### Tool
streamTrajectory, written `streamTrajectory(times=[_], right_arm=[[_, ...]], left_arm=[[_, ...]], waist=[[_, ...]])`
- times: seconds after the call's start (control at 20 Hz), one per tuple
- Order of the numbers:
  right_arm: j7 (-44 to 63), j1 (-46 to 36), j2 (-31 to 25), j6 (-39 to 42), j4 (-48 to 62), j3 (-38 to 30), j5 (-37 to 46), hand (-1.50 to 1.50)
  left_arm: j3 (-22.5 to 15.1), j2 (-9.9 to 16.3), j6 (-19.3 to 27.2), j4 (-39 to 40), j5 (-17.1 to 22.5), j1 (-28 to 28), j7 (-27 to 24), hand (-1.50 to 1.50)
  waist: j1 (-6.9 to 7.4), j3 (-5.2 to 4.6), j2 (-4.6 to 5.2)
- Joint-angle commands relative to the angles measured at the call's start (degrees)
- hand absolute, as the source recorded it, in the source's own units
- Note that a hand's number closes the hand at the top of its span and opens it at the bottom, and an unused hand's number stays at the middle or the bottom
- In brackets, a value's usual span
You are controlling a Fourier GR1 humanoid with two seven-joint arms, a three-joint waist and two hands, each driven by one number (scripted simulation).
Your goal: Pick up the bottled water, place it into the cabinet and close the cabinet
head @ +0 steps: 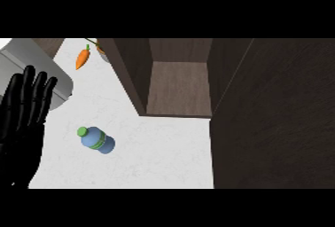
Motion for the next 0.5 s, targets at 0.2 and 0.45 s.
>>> streamTrajectory(times=[0.2,0.45], right_arm=[[-0.84,5.18,-0.24,3.16,-9.31,-1.53,-6.64,-1.5],[9.66,14.03,0.44,5.7,-12.03,4.3,-12.58,-1.5]], left_arm=[[5.14,-3.11,10.75,-5.54,-8.61,4.18,3.5,-1.5],[1.04,-6.93,18.34,-4.38,-4.79,9.06,14.25,-1.5]], waist=[[-2.08,-0.62,0.97],[-2.59,-0.63,0.86]])
